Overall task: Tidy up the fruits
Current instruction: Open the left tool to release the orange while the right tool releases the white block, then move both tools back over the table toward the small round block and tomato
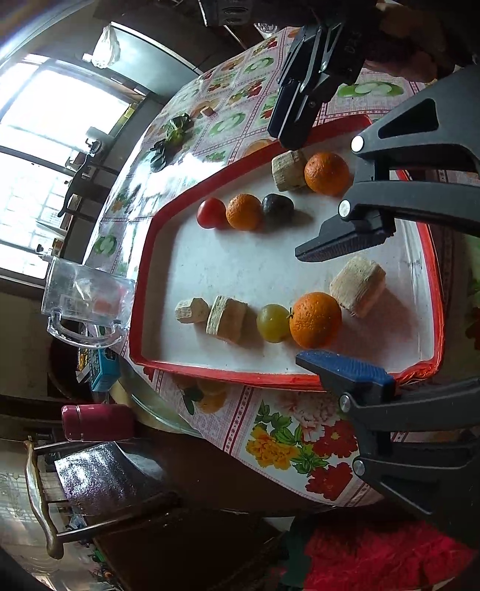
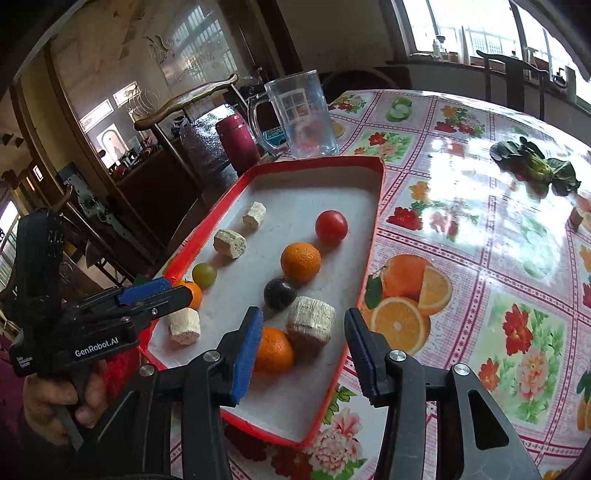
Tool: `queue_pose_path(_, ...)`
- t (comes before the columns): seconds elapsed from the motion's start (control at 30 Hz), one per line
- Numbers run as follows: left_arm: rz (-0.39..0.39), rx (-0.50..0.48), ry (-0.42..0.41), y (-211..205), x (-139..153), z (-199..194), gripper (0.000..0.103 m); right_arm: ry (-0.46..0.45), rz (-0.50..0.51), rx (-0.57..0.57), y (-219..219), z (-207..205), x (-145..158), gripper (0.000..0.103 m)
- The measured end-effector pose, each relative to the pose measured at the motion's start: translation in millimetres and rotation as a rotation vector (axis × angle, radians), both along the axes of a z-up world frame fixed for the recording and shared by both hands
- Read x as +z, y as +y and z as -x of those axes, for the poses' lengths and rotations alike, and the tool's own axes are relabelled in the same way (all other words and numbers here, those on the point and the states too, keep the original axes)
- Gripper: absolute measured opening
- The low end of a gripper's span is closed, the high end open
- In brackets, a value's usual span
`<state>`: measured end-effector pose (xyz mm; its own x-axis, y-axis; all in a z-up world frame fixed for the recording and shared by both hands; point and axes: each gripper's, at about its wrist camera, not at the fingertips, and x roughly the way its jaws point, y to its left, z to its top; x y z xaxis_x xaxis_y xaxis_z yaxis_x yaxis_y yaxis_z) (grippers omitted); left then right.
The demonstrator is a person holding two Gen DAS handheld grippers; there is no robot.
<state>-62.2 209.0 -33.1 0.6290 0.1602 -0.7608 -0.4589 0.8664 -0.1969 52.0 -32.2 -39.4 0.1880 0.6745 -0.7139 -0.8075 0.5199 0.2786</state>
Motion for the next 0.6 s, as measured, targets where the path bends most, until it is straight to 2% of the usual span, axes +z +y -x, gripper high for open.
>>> queue_pose_path(0.2, -0.006, -0.052, -0.035, -21, 14, -11, 0.050, 0.002, -0.015, -0.075, -48, -2, 5, 0.048)
queue_pose_path(0.6, -0.064, -0.326, -0.065, -110, 36, -71, 0.050, -0.028, 0.001, -0.256, -149, 1, 13, 0.048)
